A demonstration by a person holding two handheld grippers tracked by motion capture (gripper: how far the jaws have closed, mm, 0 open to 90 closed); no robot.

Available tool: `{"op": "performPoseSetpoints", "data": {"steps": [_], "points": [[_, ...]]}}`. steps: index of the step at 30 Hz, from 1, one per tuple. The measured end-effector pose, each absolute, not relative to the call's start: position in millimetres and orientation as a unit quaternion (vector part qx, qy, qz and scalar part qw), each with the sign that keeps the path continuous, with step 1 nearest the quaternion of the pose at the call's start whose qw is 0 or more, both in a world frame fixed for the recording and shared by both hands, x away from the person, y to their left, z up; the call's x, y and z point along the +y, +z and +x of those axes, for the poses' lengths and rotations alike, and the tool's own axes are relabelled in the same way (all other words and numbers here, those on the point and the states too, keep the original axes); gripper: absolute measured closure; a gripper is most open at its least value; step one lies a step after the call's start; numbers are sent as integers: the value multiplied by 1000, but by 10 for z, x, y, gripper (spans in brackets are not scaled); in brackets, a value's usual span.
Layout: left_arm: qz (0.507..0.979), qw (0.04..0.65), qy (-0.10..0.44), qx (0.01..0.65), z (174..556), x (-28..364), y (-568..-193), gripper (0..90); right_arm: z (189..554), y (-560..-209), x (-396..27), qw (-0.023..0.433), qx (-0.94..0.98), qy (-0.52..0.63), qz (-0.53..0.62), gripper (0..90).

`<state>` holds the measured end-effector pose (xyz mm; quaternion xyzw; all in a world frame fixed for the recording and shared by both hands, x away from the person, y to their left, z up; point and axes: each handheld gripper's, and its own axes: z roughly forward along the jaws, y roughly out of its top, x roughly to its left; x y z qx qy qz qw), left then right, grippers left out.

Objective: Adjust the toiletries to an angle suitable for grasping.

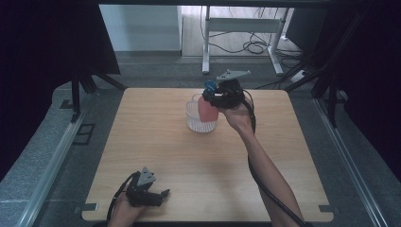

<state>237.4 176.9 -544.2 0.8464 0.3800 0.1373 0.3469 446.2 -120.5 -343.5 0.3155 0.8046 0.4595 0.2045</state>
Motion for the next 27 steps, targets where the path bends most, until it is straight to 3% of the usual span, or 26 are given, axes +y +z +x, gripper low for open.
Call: {"op": "performPoseSetpoints", "data": {"steps": [27], "points": [[847, 347, 137, 378, 2371, 1766, -5442, 120, 4753, -3614, -1060, 215, 809, 441, 325, 531]]}}
